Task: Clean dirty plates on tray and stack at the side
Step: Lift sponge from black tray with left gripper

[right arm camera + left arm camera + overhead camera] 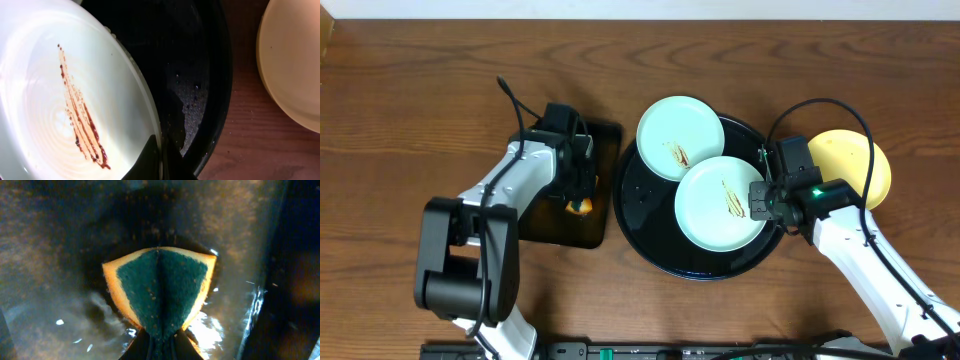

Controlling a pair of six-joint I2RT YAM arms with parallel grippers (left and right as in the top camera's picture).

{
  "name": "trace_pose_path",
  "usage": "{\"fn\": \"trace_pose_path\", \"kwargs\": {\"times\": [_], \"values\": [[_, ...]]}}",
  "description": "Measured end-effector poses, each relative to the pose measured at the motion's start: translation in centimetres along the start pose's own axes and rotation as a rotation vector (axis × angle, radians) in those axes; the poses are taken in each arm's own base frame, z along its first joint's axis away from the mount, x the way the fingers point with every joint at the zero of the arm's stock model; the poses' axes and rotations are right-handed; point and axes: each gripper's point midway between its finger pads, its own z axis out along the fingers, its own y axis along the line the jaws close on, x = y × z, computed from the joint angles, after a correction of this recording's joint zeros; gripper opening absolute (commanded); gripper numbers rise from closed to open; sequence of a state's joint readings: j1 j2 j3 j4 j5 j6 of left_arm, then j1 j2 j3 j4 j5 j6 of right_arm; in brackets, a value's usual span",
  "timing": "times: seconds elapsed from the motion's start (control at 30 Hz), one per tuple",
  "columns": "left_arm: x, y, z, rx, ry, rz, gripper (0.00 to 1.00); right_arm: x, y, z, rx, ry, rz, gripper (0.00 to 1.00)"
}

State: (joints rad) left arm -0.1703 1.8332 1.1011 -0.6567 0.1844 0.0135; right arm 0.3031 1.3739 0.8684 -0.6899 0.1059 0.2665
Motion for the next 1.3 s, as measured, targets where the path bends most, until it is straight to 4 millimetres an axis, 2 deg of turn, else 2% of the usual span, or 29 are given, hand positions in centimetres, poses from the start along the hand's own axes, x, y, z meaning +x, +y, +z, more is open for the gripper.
{"fn": "trace_pose_path", "kwargs": {"times": [0.23, 0.53, 0.63, 0.83, 0.9, 1.03, 1.2, 1.3], "values": [[-0.2, 1.7, 0.4, -0.111, 0.010, -0.101, 0.07, 0.1, 0.0, 0.0, 0.001, 0.002, 0.000, 0.01], [-0.4, 0.7, -0.4, -0.033, -0.005, -0.075, 0.08, 0.1, 0.0, 0.0, 0.001, 0.002, 0.000, 0.01], [-1.0, 0.1, -2.2, -0.010, -0.059, -0.060, 0.08, 0.1, 0.0, 0.0, 0.001, 0.003, 0.000, 0.01], [-2.2, -0.9, -7.3, 0.018, -0.211, -0.037, 0.08, 0.1, 0.0, 0.0, 0.001, 0.003, 0.000, 0.01], [-2.2, -1.0, -7.9, 0.019, -0.225, -0.035, 0.08, 0.1, 0.0, 0.0, 0.001, 0.003, 0.000, 0.01], [-2.2, -1.0, -7.8, 0.018, -0.226, -0.037, 0.07, 0.1, 0.0, 0.0, 0.001, 0.003, 0.000, 0.01], [-3.7, -0.7, -8.4, 0.002, -0.293, -0.039, 0.08, 0.1, 0.0, 0.0, 0.002, 0.006, -0.001, 0.01], [-4.6, -0.8, -9.8, -0.002, -0.359, -0.036, 0.08, 0.1, 0.0, 0.0, 0.002, 0.006, -0.001, 0.01]]}}
